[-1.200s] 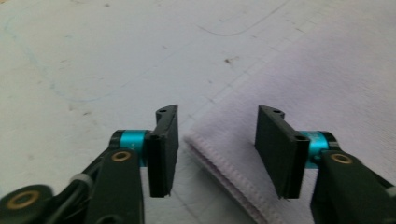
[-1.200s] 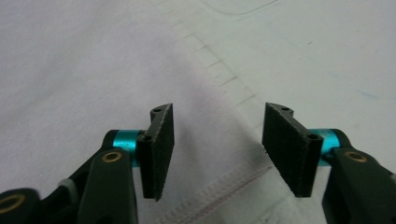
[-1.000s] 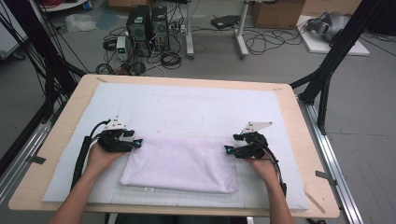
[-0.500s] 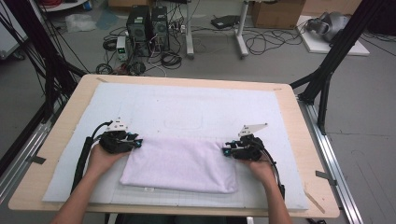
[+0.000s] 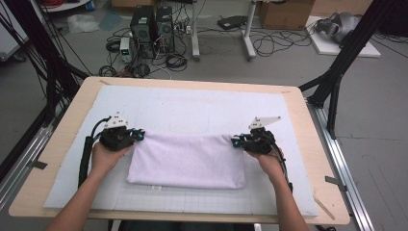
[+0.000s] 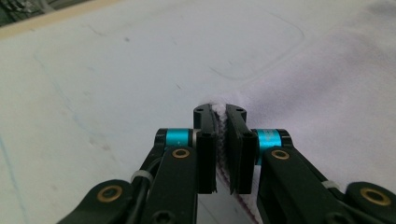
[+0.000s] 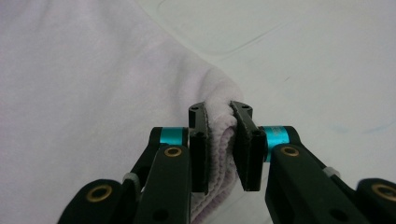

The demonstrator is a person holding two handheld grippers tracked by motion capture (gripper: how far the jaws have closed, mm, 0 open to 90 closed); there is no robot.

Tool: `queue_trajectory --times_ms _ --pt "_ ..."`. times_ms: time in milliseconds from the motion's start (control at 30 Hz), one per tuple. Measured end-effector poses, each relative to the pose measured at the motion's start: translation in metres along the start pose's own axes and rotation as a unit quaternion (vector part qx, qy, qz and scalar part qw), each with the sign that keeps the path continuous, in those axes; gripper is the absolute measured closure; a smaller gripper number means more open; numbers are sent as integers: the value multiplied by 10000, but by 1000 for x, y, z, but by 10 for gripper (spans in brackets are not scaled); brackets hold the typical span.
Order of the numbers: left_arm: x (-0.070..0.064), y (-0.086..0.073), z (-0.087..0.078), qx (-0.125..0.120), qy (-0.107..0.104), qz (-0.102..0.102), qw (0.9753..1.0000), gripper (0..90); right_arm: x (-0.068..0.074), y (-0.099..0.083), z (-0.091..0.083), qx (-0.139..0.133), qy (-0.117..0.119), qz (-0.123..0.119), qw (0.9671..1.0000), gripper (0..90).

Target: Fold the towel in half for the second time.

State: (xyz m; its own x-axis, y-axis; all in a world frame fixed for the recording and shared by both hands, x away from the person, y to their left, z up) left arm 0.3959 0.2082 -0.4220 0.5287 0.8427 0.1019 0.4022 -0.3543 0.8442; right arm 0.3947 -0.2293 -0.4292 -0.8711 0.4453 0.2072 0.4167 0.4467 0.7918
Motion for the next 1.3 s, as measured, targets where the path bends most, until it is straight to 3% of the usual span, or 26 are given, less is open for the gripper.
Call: queue_trajectory --times_ms 100,233,300,367,400,467,500,567,600,733,800,867,967,1067,1167,1300 --pt "12 18 7 -85 160 -73 9998 831 -16 20 -5 -161 -204 16 9997 779" --pt "26 44 27 -158 168 -31 9997 829 -39 47 -8 -141 -478 34 9987 776" --pt "35 46 46 5 338 -84 9994 774 -52 56 -7 -262 -664 73 9974 693" --pt "43 41 56 216 564 -284 9978 647 -66 55 0 -385 -681 380 9962 599" --pt "45 39 58 257 523 -332 9977 621 -70 52 3 -386 -658 461 9960 558" --pt "44 34 59 390 424 -212 9981 603 -74 44 11 -195 -571 695 9958 506" --pt "43 32 58 413 390 -133 9983 594 -74 40 14 -100 -534 689 9961 501" --pt "40 31 55 368 241 -175 9989 597 -71 35 18 -16 -563 619 9965 492" --pt "38 30 53 379 91 -169 9991 611 -69 32 19 -25 -516 650 9965 487" --pt "23 28 46 367 -159 18 9992 621 -58 27 19 -19 -445 603 9972 493" --pt "15 25 40 254 -264 49 9993 622 -51 25 16 -90 -330 548 9979 513" --pt "6 20 38 290 -391 137 9987 621 -41 23 13 -249 -297 548 9977 520" --pt "-5 11 32 197 -460 221 9985 620 -27 20 13 -100 -276 402 9988 523" --pt "-11 2 25 173 -567 301 9978 621 -19 15 9 -120 -283 343 9989 525" --pt "-15 -7 20 226 -718 374 9965 647 -14 9 7 -91 -276 316 9991 526" --pt "-17 -20 18 425 -671 501 9956 675 -7 -1 10 -52 -221 354 9991 518"
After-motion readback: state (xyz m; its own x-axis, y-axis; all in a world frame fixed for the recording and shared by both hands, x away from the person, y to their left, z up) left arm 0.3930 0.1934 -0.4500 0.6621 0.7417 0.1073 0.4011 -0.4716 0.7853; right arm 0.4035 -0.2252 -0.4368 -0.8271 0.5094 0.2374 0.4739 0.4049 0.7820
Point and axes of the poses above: each handheld gripper's, and its own axes: z roughly forward along the jaws, y roughly out of its top, x roughly to its left, the point moved 3 cm from there along z, roughly forward along the jaws, and after that the axes turned 11 degrees about y, right-handed, at the moved point
